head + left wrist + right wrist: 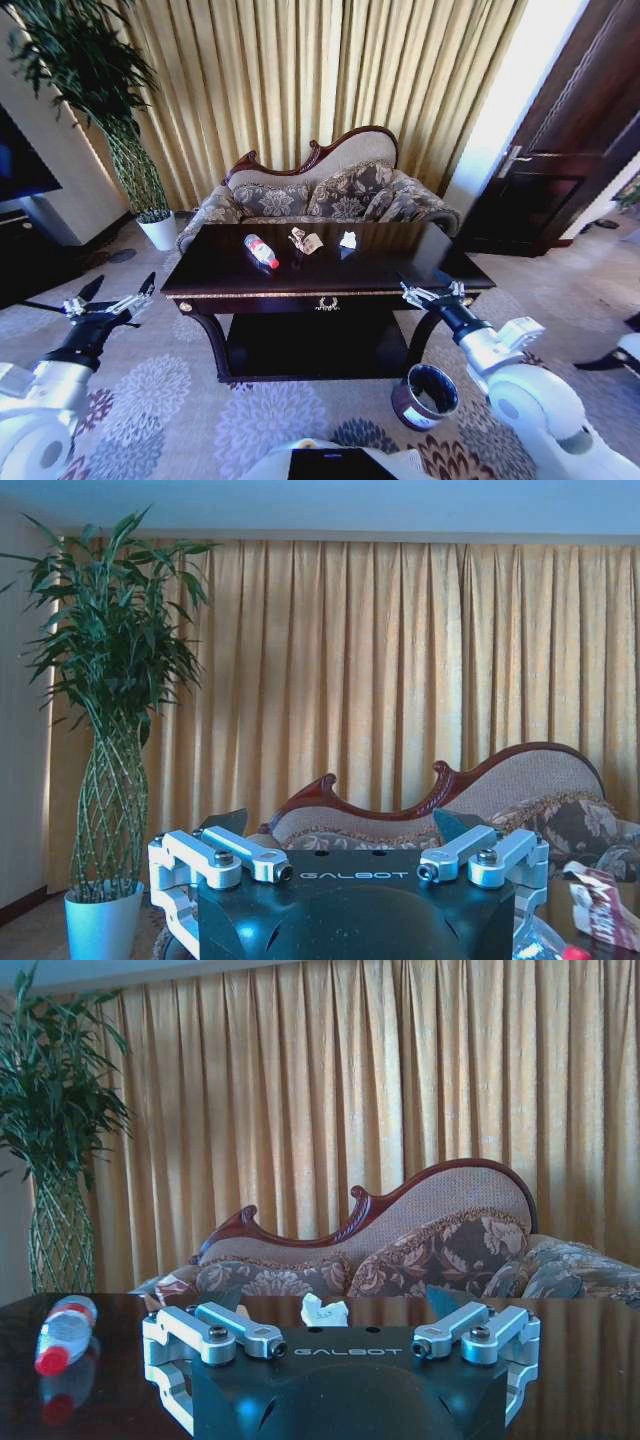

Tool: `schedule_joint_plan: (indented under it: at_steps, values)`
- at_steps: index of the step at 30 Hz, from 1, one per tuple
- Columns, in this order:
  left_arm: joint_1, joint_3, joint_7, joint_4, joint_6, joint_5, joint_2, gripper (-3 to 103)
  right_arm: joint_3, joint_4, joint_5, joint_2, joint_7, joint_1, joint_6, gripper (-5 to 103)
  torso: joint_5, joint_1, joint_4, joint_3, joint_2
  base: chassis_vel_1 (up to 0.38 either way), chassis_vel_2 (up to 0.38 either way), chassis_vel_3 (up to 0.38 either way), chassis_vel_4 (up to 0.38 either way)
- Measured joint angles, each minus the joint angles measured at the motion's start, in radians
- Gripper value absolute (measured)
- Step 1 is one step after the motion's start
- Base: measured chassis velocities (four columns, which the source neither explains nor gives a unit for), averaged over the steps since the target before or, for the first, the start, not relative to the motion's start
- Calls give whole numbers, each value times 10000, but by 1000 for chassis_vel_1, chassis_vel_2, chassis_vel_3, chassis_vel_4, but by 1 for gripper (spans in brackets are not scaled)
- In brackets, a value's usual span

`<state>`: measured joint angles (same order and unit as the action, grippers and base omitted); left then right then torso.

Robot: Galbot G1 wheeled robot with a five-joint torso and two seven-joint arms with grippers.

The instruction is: Move to the front of the table and place the trash on the table into the trash bin.

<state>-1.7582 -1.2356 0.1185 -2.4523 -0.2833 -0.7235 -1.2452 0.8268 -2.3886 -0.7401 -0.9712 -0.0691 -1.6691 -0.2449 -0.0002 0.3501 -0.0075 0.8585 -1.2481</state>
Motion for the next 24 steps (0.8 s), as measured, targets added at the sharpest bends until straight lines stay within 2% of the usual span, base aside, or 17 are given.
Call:
schedule_joint_plan:
  at_steps: [18,24]
  values:
    - [17,33,28,31,19,0,-9,100,-230,15,-157,103,-6,-24,13,100,-1,-1,-1,-1,-1,-109,110,109,-104]
    - [159,175,32,110,17,75,-49,100,-556,739,-633,658,-71,509,16,100,-1,-8,-1,-4,-4,-10,9,9,-4]
